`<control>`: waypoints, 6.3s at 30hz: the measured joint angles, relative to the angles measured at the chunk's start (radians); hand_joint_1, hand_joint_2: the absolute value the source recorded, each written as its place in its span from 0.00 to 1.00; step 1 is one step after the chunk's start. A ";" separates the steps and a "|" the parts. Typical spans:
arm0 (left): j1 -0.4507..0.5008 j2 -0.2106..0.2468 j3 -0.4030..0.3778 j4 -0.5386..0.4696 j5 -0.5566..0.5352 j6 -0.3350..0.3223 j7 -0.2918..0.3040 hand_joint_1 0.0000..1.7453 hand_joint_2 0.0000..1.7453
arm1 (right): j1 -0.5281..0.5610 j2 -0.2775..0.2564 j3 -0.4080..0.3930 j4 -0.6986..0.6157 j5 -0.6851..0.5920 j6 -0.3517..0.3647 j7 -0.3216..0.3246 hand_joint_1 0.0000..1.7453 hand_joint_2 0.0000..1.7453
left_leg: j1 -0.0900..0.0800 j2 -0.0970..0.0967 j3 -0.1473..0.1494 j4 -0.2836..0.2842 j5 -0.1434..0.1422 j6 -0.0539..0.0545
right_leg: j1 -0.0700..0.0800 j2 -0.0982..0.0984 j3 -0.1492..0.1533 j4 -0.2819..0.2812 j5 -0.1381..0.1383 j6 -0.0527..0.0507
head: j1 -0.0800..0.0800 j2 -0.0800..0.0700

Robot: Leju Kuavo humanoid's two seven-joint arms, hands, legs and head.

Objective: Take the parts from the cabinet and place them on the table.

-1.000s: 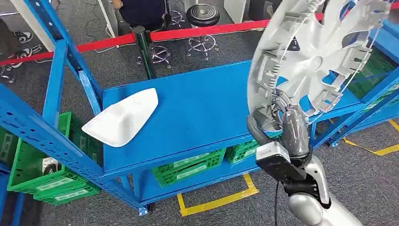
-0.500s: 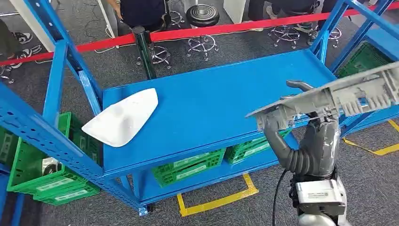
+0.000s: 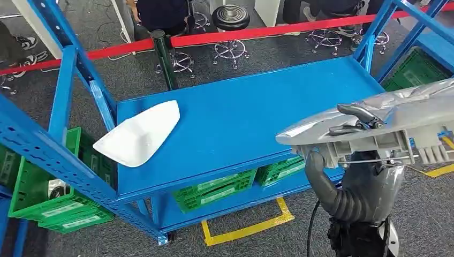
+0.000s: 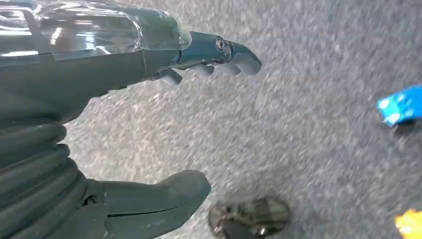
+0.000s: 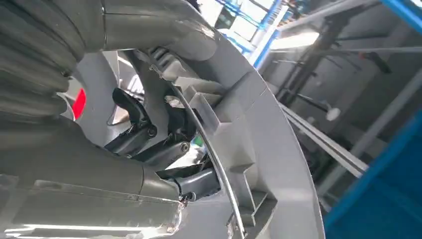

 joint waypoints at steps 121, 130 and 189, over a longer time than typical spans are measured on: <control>-0.022 -0.037 0.163 0.025 -0.064 0.039 -0.021 0.00 1.00 | 0.100 0.193 -0.042 -0.049 -0.126 0.000 -0.049 1.00 1.00 | -0.001 0.000 -0.194 0.319 -0.088 -0.025 | 0.011 -0.010 -0.004 -0.021 0.006 -0.038 | -0.046 0.000; -0.030 -0.042 0.162 0.024 -0.067 0.044 -0.020 0.00 1.00 | 0.101 0.185 -0.042 -0.048 -0.073 0.001 -0.028 1.00 1.00 | -0.036 0.023 0.076 -0.092 0.005 0.057 | 0.041 -0.056 -0.045 -0.022 0.061 -0.030 | -0.048 0.000; -0.016 -0.028 0.187 0.023 -0.036 0.076 -0.028 0.00 1.00 | 0.018 0.164 0.102 0.101 -0.225 0.005 -0.103 1.00 1.00 | 0.010 0.085 -0.103 0.022 0.063 -0.024 | -0.031 -0.102 0.053 -0.026 -0.032 0.029 | -0.038 0.000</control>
